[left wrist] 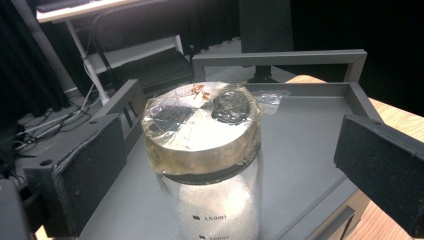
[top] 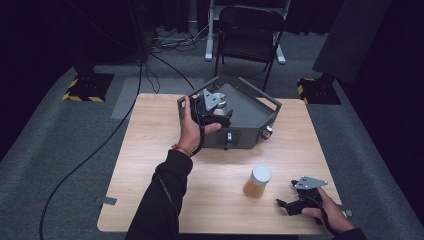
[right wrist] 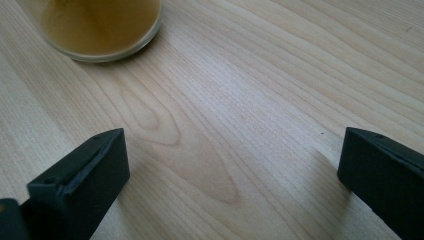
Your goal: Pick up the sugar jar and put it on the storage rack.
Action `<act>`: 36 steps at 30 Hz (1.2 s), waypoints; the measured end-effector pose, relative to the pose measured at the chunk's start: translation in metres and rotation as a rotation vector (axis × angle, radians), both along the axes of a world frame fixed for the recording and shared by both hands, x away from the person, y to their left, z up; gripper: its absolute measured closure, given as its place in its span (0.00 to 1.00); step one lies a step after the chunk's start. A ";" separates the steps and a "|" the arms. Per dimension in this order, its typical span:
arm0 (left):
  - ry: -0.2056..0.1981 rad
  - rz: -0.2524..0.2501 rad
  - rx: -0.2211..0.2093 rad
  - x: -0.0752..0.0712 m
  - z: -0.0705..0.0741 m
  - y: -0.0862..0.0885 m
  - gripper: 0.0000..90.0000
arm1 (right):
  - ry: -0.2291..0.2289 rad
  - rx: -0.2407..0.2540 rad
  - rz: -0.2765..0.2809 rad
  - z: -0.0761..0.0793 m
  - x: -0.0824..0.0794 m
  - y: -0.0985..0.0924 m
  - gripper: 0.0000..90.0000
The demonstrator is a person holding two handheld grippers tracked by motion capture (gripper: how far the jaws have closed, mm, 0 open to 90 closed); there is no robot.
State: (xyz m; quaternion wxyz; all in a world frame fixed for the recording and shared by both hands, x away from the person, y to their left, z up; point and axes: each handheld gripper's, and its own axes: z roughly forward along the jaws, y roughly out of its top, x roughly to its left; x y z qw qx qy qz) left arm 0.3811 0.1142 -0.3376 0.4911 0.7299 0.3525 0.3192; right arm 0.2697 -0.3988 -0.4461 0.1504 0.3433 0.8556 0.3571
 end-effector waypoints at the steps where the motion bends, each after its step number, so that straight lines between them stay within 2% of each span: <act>1: -0.005 0.001 -0.004 -0.002 0.000 0.001 0.00 | 0.000 0.000 -0.001 0.000 0.000 0.000 0.00; 3: -0.023 0.014 0.000 -0.008 -0.002 0.000 0.00 | 0.000 0.000 -0.002 0.000 0.000 0.000 0.00; 7: -0.040 0.002 0.004 -0.017 -0.007 0.003 0.00 | 0.000 0.000 -0.001 0.000 0.000 0.000 0.00; 12: -0.061 -0.011 0.037 -0.027 -0.012 0.004 0.00 | 0.000 0.000 -0.002 0.000 0.000 0.000 0.00; 15: -0.071 -0.025 0.039 -0.032 -0.015 0.006 0.00 | 0.000 0.000 -0.003 0.000 0.000 0.000 0.00; 19: -0.081 -0.066 0.077 -0.039 -0.020 0.008 0.00 | 0.000 -0.001 -0.002 0.000 0.000 0.001 0.00; 25: -0.056 -0.088 0.061 -0.047 -0.029 0.015 0.00 | 0.000 0.000 -0.001 0.000 0.000 0.000 0.00; 29: -0.051 -0.100 0.078 -0.054 -0.039 0.020 0.00 | 0.000 0.000 -0.001 0.000 0.000 0.001 0.00; 32: -0.029 -0.110 0.072 -0.059 -0.048 0.025 0.00 | 0.000 -0.001 -0.001 0.000 0.000 0.001 0.00; 36: -0.009 -0.127 0.097 -0.063 -0.054 0.029 0.00 | 0.000 -0.001 -0.002 0.000 0.000 0.001 0.00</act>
